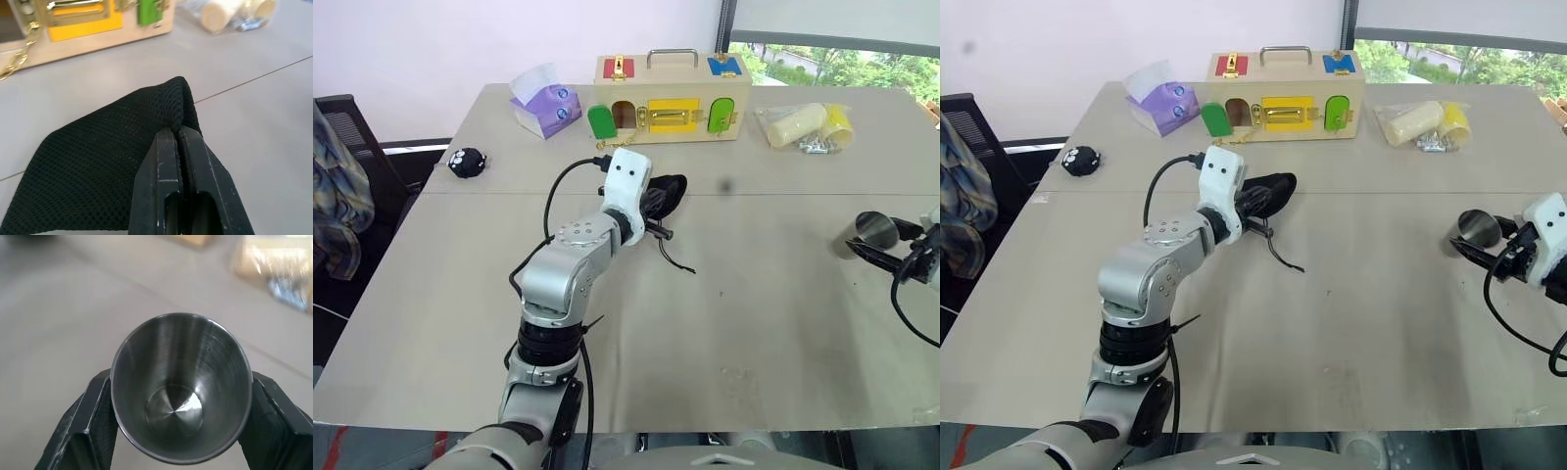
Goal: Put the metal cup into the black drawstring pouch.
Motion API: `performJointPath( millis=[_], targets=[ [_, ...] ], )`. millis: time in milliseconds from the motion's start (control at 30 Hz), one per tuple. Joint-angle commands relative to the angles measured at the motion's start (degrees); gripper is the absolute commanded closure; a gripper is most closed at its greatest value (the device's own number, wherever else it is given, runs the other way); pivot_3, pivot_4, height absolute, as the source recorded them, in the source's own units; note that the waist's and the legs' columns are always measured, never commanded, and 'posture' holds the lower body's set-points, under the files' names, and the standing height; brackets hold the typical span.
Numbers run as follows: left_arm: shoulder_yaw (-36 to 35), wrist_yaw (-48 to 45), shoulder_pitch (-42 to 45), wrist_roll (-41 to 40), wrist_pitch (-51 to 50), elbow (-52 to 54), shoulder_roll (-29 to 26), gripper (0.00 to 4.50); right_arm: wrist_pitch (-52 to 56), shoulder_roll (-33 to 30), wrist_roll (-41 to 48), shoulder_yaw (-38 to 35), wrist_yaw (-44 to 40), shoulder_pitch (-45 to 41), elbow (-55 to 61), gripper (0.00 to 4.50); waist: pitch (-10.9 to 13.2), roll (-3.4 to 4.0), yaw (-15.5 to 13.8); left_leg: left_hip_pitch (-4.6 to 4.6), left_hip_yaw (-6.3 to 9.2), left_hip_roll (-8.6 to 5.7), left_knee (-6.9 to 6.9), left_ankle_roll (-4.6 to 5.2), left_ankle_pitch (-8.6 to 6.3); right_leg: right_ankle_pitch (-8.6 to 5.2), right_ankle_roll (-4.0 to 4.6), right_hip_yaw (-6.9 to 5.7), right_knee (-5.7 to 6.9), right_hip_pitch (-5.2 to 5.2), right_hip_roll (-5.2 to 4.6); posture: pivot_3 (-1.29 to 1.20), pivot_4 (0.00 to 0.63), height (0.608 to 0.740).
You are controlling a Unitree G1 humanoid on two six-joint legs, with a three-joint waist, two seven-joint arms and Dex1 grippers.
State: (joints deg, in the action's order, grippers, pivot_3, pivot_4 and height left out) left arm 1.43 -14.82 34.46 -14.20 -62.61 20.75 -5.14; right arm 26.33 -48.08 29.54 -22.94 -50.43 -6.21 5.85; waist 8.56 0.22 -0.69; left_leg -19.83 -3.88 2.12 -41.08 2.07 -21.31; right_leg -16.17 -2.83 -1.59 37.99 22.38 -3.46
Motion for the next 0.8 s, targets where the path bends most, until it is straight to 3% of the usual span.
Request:
performJointPath(
  millis=[33,300,433,800],
  targets=[
    [-3.9,-0.4,2.6,-5.7,-3.5,1.6,3.7,4.5,7.5,5.6,8.4,-0.1,6.7,-3.2,8.8,1.73,0.0,0.0,0.0,-0.01,0.03,0.0,0.0,0.0,0.0,0.0,0.0,-0.02,0.0,0.0,0.0,0.0,0.15,0.74],
    [-11.9,2.7,7.8,-12.5,-11.6,0.8,9.8,4.5,16.7,24.8,23.7,2.4,27.1,-11.4,19.1,1.73,0.0,-0.03,0.2,-0.18,0.4,0.01,0.02,-0.21,0.12,0.0,0.01,-0.11,0.03,0.06,0.1,0.0,0.15,0.74],
    [-10.6,2.2,8.5,-13.7,-14.4,1.4,8.0,4.5,15.9,32.1,25.9,4.6,33.0,-13.9,20.1,1.73,0.0,-0.02,-0.1,-0.27,0.51,-0.02,0.03,-0.23,0.13,0.0,0.01,-0.25,0.0,0.12,0.12,0.0,0.15,0.74],
    [-9.6,2.6,8.8,-15.6,-14.5,0.4,6.2,4.5,12.2,39.0,26.8,7.4,37.7,-17.2,18.7,1.73,0.0,-0.01,0.3,-0.36,0.55,-0.03,0.06,-0.26,0.15,0.0,0.01,-0.39,-0.01,0.23,0.19,0.0,0.15,0.74]
  ],
)
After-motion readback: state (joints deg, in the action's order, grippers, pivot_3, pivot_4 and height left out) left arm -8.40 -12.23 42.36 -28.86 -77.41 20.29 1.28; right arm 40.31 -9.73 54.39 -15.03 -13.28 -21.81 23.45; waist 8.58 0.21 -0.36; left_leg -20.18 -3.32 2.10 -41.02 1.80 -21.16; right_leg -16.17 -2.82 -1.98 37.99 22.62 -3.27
